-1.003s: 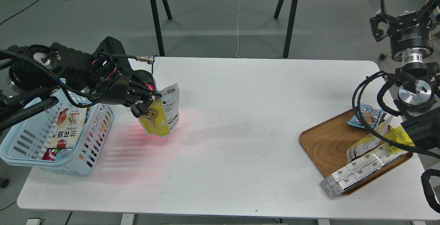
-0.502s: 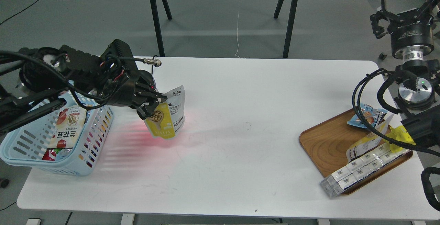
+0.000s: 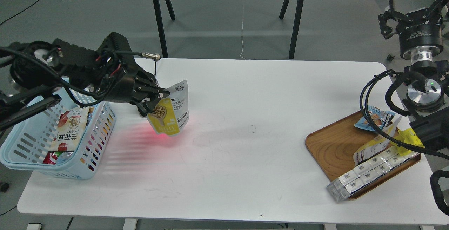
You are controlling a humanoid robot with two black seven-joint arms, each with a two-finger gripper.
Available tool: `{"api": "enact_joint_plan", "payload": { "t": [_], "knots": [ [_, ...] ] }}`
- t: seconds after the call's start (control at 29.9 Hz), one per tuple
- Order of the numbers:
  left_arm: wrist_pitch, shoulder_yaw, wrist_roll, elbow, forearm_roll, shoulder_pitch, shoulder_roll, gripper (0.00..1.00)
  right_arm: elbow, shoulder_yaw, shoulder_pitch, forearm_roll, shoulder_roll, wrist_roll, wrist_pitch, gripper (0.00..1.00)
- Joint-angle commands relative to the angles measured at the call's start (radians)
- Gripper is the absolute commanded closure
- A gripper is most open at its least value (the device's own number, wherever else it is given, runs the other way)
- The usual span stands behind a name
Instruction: Scan snack and place in basket
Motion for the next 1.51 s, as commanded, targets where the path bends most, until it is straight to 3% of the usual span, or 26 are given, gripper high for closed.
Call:
{"api": "enact_joint_plan", "payload": {
  "t": [0.0, 0.2, 0.43, 0.57, 0.84, 1.1, 1.3, 1.47],
  "knots": [
    [0.000, -0.063, -0.017, -0.049, 0.000, 0.001, 0.093, 0.98, 0.000, 0.000, 0.000, 0.000, 0.002, 0.000, 0.000, 0.01],
    [0.000, -0.071, -0.017, -0.108, 0.000, 0.003, 0.291, 0.98, 0.000, 0.000, 0.000, -0.001, 0.000, 0.000, 0.000, 0.01],
    [0.180, -0.052, -0.017, -0.131, 0.000, 0.007, 0.534, 0.98, -0.002, 0.000, 0.011, -0.001, 0.000, 0.000, 0.000, 0.01],
    [0.229, 0.017, -0.017, -0.102, 0.000, 0.010, 0.623, 0.98, 0.000, 0.002, 0.014, 0.000, 0.002, 0.000, 0.000, 0.01],
    [0.383, 0.216, -0.017, -0.057, 0.000, 0.010, 0.678, 0.98, 0.000, -0.002, 0.020, 0.000, -0.005, -0.001, 0.000, 0.01],
    [0.456, 0.308, -0.017, -0.055, 0.000, 0.010, 0.678, 0.97, 0.000, -0.006, 0.020, -0.001, -0.009, -0.001, 0.000, 0.01],
    [0.461, 0.308, -0.017, -0.054, 0.000, 0.010, 0.674, 0.88, 0.000, -0.005, 0.023, -0.001, -0.009, -0.001, 0.000, 0.01],
    [0.460, 0.299, -0.017, -0.054, 0.000, 0.007, 0.669, 0.70, 0.000, -0.008, 0.026, -0.001, -0.009, -0.001, 0.000, 0.01]
  ]
}}
